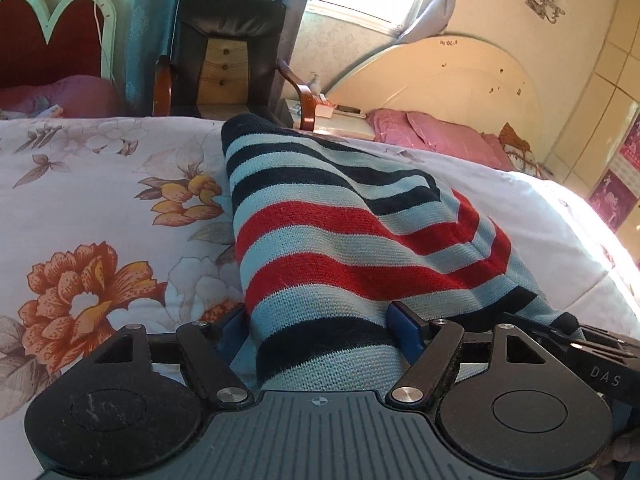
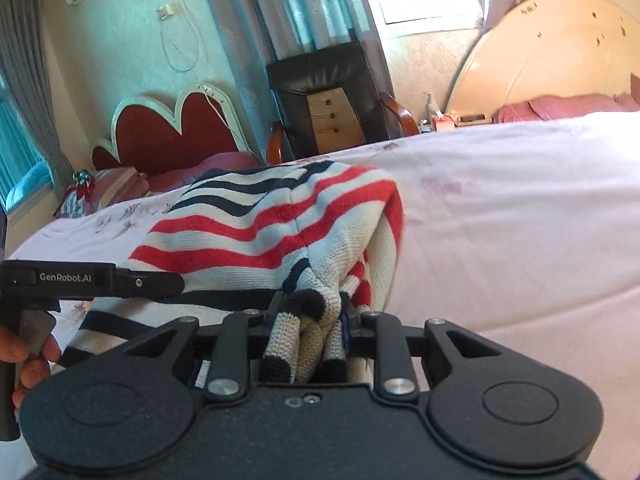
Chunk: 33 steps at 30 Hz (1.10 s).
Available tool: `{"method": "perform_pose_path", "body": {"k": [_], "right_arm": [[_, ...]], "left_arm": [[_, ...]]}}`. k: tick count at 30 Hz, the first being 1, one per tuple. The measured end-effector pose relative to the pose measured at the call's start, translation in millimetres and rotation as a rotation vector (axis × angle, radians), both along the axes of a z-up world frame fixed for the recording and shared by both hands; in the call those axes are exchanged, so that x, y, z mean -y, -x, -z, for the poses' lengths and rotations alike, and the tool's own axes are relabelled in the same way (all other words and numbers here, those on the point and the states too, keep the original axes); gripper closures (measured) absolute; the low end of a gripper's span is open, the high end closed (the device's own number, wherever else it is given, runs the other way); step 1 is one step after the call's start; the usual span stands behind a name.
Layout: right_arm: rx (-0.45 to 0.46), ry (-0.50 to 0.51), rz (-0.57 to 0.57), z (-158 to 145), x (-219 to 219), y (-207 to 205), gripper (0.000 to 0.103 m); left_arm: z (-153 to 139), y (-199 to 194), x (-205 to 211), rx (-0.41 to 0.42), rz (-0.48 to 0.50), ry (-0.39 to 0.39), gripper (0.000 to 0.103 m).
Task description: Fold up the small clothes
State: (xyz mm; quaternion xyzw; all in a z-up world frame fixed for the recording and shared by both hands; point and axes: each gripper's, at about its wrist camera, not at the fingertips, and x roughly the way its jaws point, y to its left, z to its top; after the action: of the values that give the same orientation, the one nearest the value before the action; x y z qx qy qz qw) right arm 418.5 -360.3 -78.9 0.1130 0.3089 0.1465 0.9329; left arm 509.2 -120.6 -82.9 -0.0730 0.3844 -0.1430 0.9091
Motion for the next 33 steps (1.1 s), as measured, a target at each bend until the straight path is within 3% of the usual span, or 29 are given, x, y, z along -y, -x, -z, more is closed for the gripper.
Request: {"method": "perform_pose_path", "body": {"k": [3,6,12,14,16,19,21,24,28,30,33], "right_arm": [[-0.044,-0.07,-0.008,-8.1,8.0,-6.5,0.071],[-0.03,-0.185,0.043,-13.5,28.8,-18.6,0.047],[-0.095,-0.371,0.09,1.6,53.6,-71.9,0.054],[-0.12,-0.393,0.079,4.7,53.4,-85.4,0.065],[-0.09,-0.35,0.054,0.8,48.8,-88.9,0.093],[-0.012,-0.172,0.028,-7.6,38.0,-74.1,0.095],[-0.057,-0.098,0.04,5.0,37.0,-70.0,0.095],[-0.091,-0.116,0.049,4.6,38.3,-69.5,0.093],[-0.058,-0.189,0.101,-25.8,48.1,-40.8,0.066],[-0.076,-0.251,0.06,-30.8,53.0,-21.0,0.071],[-0.098,-0.266,0.01,-29.5,46.7,11.9,0.079]], "left_arm": [[-7.8,1.1,-6.8,0.015,0.01,0.007,0.029],[-14.8,-0.7,-16.5,0.049,0.004,0.051,0.029],[-12.7,-32.1,-24.6,0.017,-0.014,0.081,0.029],[-10.6,-37.5,-23.0,0.0,-0.009,0.086,0.029],[-6.8,-41.2,-18.5,-0.011,-0.001,0.065,0.029],[1.2,-41.3,-10.0,-0.016,0.023,0.024,0.029],[5.1,-41.7,-9.6,-0.015,0.032,0.038,0.029],[2.8,-38.7,-16.6,-0.016,0.036,0.053,0.029],[-15.0,-6.8,-28.9,0.026,0.052,0.068,0.029],[-18.9,15.1,-34.1,0.041,0.055,0.085,0.029],[-12.8,38.6,-39.9,0.026,0.05,0.107,0.029]]}}
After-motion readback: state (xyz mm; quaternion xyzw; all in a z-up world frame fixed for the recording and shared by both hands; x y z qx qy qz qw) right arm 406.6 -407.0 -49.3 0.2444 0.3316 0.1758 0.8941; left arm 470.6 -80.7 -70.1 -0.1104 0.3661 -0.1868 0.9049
